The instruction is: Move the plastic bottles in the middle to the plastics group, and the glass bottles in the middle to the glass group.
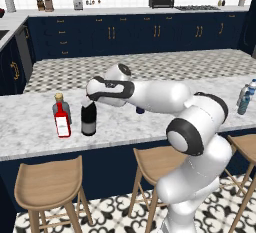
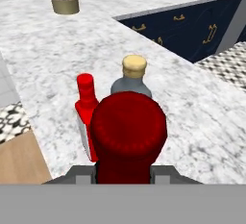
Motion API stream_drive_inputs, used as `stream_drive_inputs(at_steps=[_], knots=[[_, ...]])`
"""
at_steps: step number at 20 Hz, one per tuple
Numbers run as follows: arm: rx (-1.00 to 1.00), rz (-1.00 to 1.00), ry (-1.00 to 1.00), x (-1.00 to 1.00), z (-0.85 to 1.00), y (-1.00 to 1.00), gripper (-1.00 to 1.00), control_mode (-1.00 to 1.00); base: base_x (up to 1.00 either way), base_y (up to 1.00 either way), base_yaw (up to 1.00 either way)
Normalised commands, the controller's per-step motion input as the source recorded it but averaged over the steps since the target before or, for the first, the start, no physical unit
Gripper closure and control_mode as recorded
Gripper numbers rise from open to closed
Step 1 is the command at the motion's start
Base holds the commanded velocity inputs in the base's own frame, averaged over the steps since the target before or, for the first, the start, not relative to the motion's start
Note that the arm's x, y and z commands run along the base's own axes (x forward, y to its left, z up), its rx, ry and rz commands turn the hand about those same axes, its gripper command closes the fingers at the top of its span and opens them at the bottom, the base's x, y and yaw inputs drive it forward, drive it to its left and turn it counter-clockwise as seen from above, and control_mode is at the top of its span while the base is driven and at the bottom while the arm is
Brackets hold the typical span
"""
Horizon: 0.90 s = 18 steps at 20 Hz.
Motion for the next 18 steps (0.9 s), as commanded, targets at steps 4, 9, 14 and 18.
stream_drive_inputs(at_steps=[4,9,14,18], knots=[[-0.01,0.00,0.00,0.23,0.00,0.11,1.00,-1.00,0.00,0.00,0.00],[0.00,0.00,0.00,0.11,0.00,0.06,1.00,-1.00,0.00,0.00,0.00],[-0.02,0.00,0.00,0.02,-0.20,0.04,1.00,-1.00,0.00,0.00,0.00],[-0.03,0.00,0.00,0.02,-0.40,0.02,1.00,-1.00,0.00,0.00,0.00]])
